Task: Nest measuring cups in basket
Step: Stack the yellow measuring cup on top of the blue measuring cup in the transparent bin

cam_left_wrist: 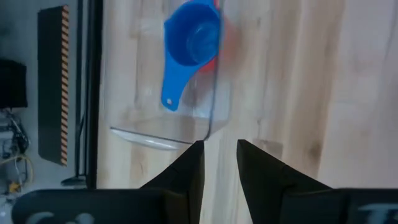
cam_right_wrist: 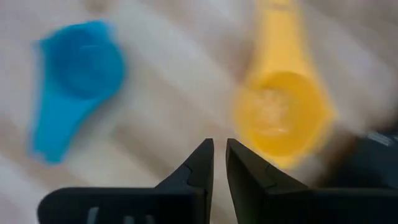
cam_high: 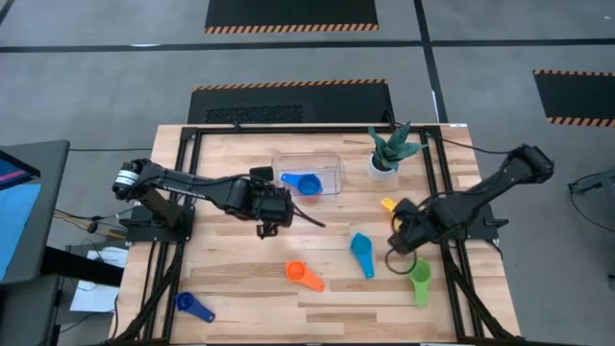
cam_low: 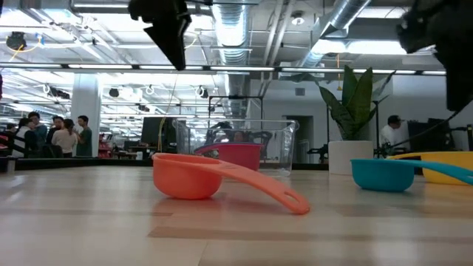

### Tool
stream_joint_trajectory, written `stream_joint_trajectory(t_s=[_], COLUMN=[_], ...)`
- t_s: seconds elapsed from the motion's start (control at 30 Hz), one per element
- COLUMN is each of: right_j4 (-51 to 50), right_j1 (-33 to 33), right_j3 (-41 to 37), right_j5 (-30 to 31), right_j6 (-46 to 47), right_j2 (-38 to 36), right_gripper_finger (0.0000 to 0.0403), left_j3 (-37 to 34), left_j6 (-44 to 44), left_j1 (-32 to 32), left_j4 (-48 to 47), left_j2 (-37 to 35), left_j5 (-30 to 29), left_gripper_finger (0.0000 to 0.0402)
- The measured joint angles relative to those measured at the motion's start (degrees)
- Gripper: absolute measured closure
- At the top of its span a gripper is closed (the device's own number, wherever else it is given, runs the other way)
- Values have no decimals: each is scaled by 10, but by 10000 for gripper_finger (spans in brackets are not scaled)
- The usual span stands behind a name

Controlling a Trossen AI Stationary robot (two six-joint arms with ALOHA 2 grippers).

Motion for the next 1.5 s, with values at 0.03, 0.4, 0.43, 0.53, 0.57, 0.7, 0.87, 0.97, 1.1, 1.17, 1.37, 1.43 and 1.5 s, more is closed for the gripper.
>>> stream_joint_trajectory(t_s=[0.03, 0.4, 0.43, 0.53, 0.57, 0.7, 0.87, 0.97, 1.1, 1.17, 1.37, 1.43, 1.5], right_j4=[-19, -50, -45, -17, -10, -2, 5, 27, 85, 125, 283, 323, 344], right_j1=[6, -11, -17, -39, -45, -63, -77, -77, -78, -87, -133, -141, -139], right_j3=[-6, -61, -61, -61, -61, -61, -61, -61, -61, -60, -52, -35, -12], right_j5=[5, 23, 31, 37, 37, 37, 37, 37, 36, 36, 47, 43, 40], right_j6=[23, 145, 145, 130, 124, 113, 111, 111, 111, 110, -2, -69, -125], right_j2=[-4, 9, 12, 27, 33, 67, 117, 150, 184, 193, 200, 194, 183], right_gripper_finger=[339, 395, 394, 388, 388, 397, 391, 396, 397, 392, 391, 395, 396], left_j3=[0, 0, 0, 0, 0, 0, 0, 0, 0, 0, 0, 0, 0], left_j6=[-5, -31, -30, -29, -29, -30, -30, -30, -30, -28, -5, -3, -3], left_j1=[3, 5, 5, 5, 5, 5, 5, 5, 5, 4, 4, 4, 4], left_j4=[-1, -51, -56, -77, -84, -107, -121, -120, -120, -120, -120, -120, -120], left_j2=[0, 0, 0, 0, 0, 0, 0, 0, 0, 0, 0, 0, 0], left_j5=[0, 1, 1, 1, 1, 0, -1, -2, -2, -2, -10, -10, -12], left_gripper_finger=[315, 315, 315, 315, 315, 315, 315, 315, 315, 315, 315, 315, 315])
